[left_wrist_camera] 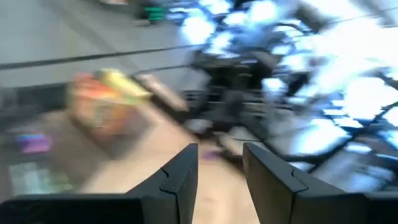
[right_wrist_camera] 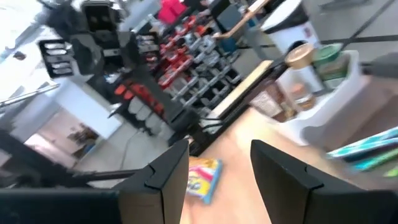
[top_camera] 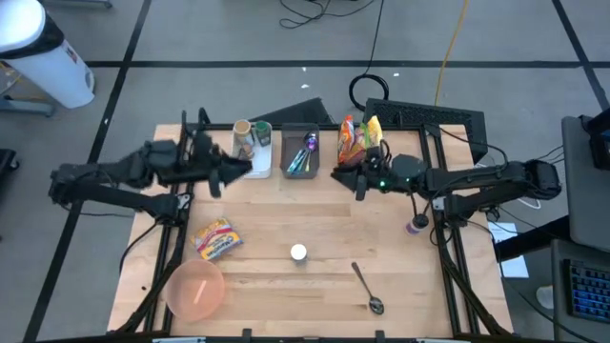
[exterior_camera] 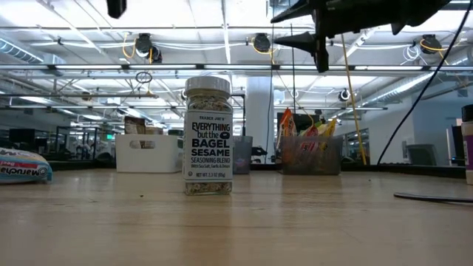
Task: Pick & Place Food Item
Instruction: Put the black seasoning bottle into the white bin
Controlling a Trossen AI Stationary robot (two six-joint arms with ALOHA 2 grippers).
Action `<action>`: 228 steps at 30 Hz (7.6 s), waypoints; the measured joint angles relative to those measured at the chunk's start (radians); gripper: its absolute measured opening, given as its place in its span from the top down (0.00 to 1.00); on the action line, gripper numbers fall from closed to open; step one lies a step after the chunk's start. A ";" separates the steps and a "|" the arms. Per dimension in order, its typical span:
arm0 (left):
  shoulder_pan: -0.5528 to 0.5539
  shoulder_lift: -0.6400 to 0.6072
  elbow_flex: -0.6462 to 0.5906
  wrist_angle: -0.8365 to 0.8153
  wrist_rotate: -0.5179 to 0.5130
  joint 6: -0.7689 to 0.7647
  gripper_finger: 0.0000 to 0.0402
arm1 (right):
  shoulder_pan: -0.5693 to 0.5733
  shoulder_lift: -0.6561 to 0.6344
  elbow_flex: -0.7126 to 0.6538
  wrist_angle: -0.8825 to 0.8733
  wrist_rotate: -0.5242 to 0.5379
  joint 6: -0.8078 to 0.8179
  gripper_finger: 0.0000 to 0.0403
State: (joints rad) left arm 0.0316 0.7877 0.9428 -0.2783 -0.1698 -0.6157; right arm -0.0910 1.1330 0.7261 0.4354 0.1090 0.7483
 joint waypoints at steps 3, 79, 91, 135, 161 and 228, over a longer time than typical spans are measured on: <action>-0.026 -0.034 -0.170 0.311 0.128 -0.007 0.67 | 0.054 0.048 0.000 0.067 0.018 0.013 0.59; -0.052 0.301 -0.368 1.125 0.107 -0.163 0.67 | 0.160 0.045 0.725 -1.553 -0.220 -0.509 0.35; -0.052 0.301 -0.368 1.101 0.117 -0.157 0.67 | 0.149 0.015 0.400 -1.779 -0.256 -0.512 0.30; -0.062 0.301 -0.367 1.059 0.116 -0.179 0.67 | 0.130 -0.139 -0.001 -1.669 -0.290 -0.404 0.27; -0.062 0.301 -0.368 1.059 0.115 -0.176 0.67 | 0.130 -0.139 -0.001 -1.678 -0.294 -0.401 0.39; -0.022 0.946 0.640 0.092 0.458 0.283 0.33 | 0.109 0.055 0.625 -1.262 -0.506 -0.394 0.50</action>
State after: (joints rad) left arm 0.0097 1.7339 1.5826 -0.1868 0.2878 -0.3327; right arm 0.0183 1.1885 1.3510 -0.8264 -0.3974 0.3546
